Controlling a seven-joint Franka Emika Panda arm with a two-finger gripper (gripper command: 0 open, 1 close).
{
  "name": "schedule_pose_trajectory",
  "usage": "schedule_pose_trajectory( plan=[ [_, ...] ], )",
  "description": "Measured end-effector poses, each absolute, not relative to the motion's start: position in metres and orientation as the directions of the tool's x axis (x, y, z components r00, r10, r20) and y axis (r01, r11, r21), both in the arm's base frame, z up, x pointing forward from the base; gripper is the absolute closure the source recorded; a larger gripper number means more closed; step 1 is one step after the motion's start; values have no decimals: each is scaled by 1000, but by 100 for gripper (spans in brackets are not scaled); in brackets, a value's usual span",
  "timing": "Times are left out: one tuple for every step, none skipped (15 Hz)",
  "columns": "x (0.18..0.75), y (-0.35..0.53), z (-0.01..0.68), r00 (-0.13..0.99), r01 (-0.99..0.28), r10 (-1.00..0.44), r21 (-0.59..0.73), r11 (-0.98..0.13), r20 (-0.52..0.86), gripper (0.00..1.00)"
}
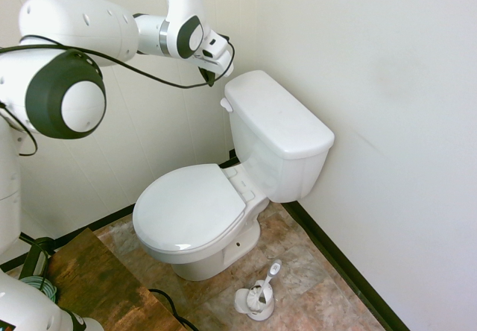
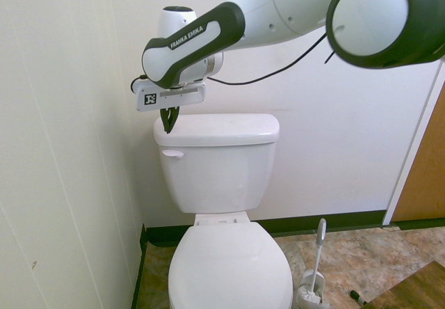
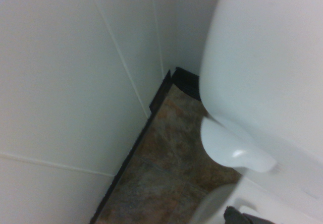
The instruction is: Flush the toilet
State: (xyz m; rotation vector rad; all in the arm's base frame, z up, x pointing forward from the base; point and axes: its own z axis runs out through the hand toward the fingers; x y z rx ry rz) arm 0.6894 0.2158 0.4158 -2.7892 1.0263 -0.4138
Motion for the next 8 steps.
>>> schedule_pose_trajectory(
  plan=[
    [679,208,423,725,-624,-657,-208,-753,206,100],
    [667,200,429,721,-633,-661,-191,-750,207,100],
    [656,191,432,716,-643,-667,-178,-745,204,100],
    [644,183,433,714,-651,-672,-166,-741,196,100],
    [631,175,431,713,-659,-676,-154,-737,187,100],
    [619,169,430,711,-664,-679,-145,-734,180,100],
    [607,163,427,710,-667,-682,-142,-731,175,100],
    [594,158,423,709,-669,-684,-144,-729,172,100]
  ],
)
